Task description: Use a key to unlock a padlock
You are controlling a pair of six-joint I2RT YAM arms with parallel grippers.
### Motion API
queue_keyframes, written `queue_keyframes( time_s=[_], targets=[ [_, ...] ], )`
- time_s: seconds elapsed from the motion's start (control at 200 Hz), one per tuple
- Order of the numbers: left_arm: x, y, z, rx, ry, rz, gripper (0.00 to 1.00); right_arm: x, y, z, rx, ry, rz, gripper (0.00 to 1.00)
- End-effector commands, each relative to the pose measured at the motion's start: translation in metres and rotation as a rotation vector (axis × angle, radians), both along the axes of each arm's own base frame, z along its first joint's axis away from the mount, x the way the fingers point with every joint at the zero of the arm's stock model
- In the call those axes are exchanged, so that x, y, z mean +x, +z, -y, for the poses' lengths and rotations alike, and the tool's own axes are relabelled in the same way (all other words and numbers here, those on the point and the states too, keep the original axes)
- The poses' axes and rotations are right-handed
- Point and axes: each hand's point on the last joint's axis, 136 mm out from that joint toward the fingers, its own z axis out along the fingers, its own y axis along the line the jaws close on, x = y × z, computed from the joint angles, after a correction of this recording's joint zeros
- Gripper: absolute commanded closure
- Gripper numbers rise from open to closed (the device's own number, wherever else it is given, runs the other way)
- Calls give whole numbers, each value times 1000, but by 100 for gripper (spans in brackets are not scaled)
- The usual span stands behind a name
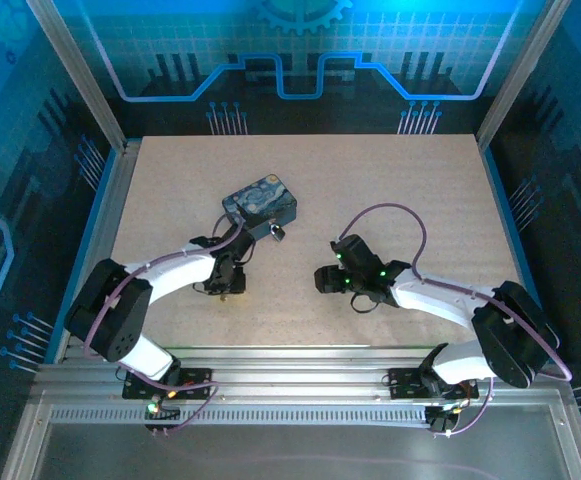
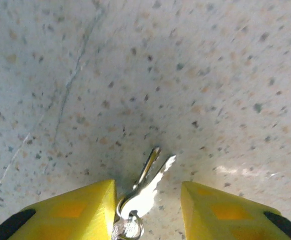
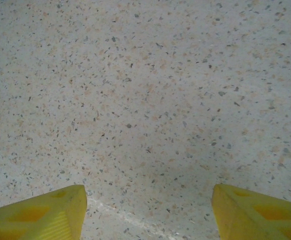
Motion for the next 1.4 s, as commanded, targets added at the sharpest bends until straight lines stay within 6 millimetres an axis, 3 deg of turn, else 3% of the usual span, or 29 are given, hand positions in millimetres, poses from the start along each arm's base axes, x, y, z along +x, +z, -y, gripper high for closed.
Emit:
queue_keyframes(
  time_s=[0.0, 0.215, 0.665, 1.396],
  targets=[
    [12, 2, 3, 27, -30, 24, 61, -2, 1, -9, 16, 10, -2, 33],
    [7, -4, 0, 59, -43, -3, 61, -3, 4, -8, 3, 13, 3, 33],
    [-5, 5, -3, 94, -69, 9, 66, -3, 1, -14, -1, 24, -6, 33],
    [-13, -7, -8, 117, -43, -40, 66, -3, 2, -13, -11, 24, -3, 33]
  ],
)
